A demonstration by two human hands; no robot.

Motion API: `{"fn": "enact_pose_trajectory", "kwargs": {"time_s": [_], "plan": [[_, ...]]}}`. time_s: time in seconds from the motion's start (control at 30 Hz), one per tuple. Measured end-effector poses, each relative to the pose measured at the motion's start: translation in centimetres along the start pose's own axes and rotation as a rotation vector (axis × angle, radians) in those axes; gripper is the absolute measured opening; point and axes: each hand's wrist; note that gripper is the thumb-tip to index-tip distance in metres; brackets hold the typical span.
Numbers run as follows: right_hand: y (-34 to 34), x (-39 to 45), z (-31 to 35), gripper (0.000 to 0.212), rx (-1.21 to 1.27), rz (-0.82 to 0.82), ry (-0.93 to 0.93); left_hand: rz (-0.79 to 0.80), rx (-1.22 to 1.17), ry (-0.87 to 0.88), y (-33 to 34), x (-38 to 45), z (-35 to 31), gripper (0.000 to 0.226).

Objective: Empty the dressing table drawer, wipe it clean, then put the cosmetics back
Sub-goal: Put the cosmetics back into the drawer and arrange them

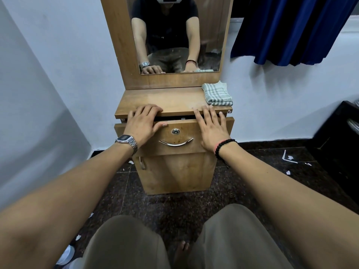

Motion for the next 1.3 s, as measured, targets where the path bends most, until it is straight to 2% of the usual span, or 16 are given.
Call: {"fn": "enact_pose_trajectory", "kwargs": {"time_s": [0.47,0.9,1.1,1.27,1.3], "plan": [[0.2,-0.1,0.0,0.097,-0.052,0.002,0.01,-0.023,0.098,-0.033,-1.1,1.2,-1.6,0.022],[0.4,0.0,0.1,0.102,-0.041,-0.003,0.005,-0.011,0.198,-0.05,-1.4,2.1,-2.0,0.035],[0.6,0.1,0.1,0.103,-0.044,-0.003,0.012,-0.034,0.214,-0.034,-1.3,2.2,-2.0,0.032],[0.1,-0.1,0.1,0.105,-0.075,0.06,0.013,-0.027,0.197,-0.02,-1.3,0.8,-2.3,0.035],[-0.5,-0.3,0.3,0.105,-0.062,0.085,0.015,0.019,0.198,-0.031,-1.6,0.2,-2.4,0.038]]}}
Point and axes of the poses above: each hand's wrist, its own x-axis towards the middle knuckle, its own y-axis out of the palm, z = x × y, and after that the axes turned 13 degrees about z, right-handed
